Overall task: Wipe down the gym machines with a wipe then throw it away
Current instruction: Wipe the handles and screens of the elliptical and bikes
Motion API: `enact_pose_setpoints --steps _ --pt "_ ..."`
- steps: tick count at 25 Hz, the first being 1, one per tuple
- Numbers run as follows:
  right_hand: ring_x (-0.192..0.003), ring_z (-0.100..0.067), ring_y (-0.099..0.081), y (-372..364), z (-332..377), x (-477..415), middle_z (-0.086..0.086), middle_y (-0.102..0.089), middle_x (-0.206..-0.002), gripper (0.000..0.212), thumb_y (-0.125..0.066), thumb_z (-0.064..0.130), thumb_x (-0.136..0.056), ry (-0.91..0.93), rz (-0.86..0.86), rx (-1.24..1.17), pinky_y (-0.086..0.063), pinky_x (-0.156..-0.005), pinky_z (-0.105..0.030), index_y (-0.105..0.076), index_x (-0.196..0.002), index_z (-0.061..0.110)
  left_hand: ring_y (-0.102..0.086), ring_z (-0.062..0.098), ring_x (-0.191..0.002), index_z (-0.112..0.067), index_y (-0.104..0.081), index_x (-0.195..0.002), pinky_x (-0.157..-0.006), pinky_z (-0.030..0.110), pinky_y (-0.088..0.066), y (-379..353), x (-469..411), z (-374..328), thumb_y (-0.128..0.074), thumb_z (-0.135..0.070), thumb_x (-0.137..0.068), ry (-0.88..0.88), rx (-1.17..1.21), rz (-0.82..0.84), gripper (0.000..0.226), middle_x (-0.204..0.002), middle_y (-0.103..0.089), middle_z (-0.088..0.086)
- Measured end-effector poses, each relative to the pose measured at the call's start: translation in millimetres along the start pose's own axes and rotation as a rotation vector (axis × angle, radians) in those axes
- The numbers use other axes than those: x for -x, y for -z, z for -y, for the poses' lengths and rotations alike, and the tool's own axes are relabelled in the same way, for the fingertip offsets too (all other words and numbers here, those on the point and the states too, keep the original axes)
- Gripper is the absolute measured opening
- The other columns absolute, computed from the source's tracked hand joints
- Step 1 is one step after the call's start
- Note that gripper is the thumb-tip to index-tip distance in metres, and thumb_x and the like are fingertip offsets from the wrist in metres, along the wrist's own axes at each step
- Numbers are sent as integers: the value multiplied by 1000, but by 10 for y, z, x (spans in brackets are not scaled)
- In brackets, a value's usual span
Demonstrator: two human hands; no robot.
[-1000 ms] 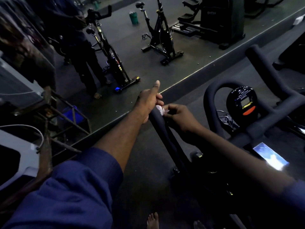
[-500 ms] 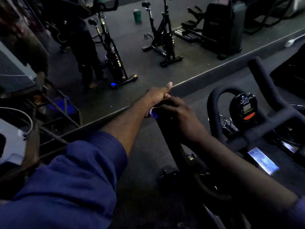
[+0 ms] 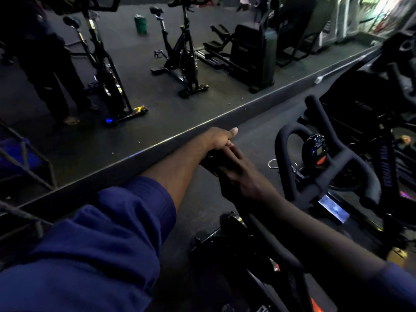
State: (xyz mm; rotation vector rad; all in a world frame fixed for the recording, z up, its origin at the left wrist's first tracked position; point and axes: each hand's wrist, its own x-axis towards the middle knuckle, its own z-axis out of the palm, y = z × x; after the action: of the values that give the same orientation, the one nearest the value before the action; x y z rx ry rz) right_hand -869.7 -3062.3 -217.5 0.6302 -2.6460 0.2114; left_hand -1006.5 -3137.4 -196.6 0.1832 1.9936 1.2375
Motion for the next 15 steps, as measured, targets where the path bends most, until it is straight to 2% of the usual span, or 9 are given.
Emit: enact_pose_setpoints --steps 1,3,4,5,7,9,11,12,15 --pt "-119 -34 -53 -50 18 163 -20 -55 -129 35 -48 1 -91 -10 67 -13 -47 -101 -47 -65 -122 -2 -71 30 -82 -7 -74 -101 -82 52 -58 -5 -11 4 -48 -63 -105 16 -21 28 62 -88 -77 14" --pt "-102 -11 -52 -30 128 756 1 -48 -125 31 -56 11 -98 -72 146 -108 -47 -92 -26 -58 -129 8 -71 31 -89 -9 -69 -102 -90 55 -57 -53 -81 30 -45 -61 -106 20 14 61 58 -98 -79 18" --pt "-98 -9 -53 61 223 1035 7 -45 -125 35 -55 20 -101 -90 151 -176 -44 -90 -17 -51 -136 18 -70 31 -87 -7 -68 -98 -95 58 -57 -82 -138 49 -48 -58 -107 -4 62 37 55 -96 -78 20" --pt "-99 -13 -57 161 314 1215 8 -45 -125 35 -52 28 -104 -124 172 -215 -41 -90 -15 -48 -139 25 -69 31 -83 -6 -67 -92 -97 60 -56 -102 -190 61 -53 -53 -106 -45 107 -7 51 -89 -78 20" --pt "-99 -22 -59 283 373 1257 -3 -55 -122 34 -47 34 -110 -178 110 -181 -44 -89 -23 -62 -135 17 -68 30 -73 -6 -66 -82 -95 65 -57 -121 -285 96 -68 -45 -100 -143 157 -83 43 -69 -73 18" --pt "-97 -13 -58 280 411 908 -8 -64 -116 36 -50 35 -109 -274 -143 -113 -46 -88 -21 -74 -123 11 -72 31 -69 -6 -69 -80 -89 60 -62 -122 -267 90 -77 -41 -91 -216 91 -130 37 -62 -72 12" --pt "-93 -5 -66 186 380 509 -5 -73 -111 23 -66 29 -101 -533 -396 -193 -49 -85 -16 -80 -112 14 -77 26 -79 -5 -74 -85 -83 44 -64 -98 -162 66 -72 -44 -83 -297 -159 -255 38 -71 -77 8" --pt "-88 -5 -69 120 377 399 -4 -76 -105 18 -73 25 -95 -623 -452 -256 -52 -78 -21 -81 -108 15 -77 25 -88 -4 -76 -92 -81 37 -62 -91 -98 52 -69 -47 -81 -320 -293 -314 45 -82 -79 9" --pt "-72 -21 -71 0 451 706 -4 -74 -80 22 -70 36 -91 -764 -353 -299 -53 -63 -36 -79 -99 18 -73 29 -101 -8 -73 -110 -67 33 -54 -129 -3 83 -73 -61 -82 -337 -563 -340 60 -107 -77 9"
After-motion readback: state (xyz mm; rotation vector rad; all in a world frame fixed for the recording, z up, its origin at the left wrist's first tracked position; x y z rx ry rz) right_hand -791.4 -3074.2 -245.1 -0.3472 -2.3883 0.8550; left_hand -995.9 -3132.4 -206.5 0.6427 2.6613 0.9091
